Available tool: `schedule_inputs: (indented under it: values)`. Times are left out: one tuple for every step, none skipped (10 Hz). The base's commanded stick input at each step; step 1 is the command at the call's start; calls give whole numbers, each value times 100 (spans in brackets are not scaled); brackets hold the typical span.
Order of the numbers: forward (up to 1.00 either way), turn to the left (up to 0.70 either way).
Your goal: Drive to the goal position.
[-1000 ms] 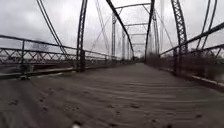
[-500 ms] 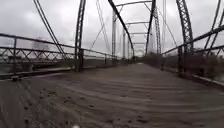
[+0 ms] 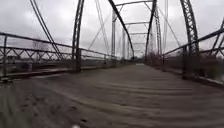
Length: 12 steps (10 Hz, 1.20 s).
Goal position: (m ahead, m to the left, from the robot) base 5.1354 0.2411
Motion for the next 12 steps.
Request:
schedule_inputs:
  values:
    - [70,0]
    - [70,0]
    - [70,0]
    - [70,0]
    - [70,0]
    - [70,0]
    - [70,0]
    - [70,0]
    - [70,0]
    - [70,0]
    - [70,0]
    - [70,0]
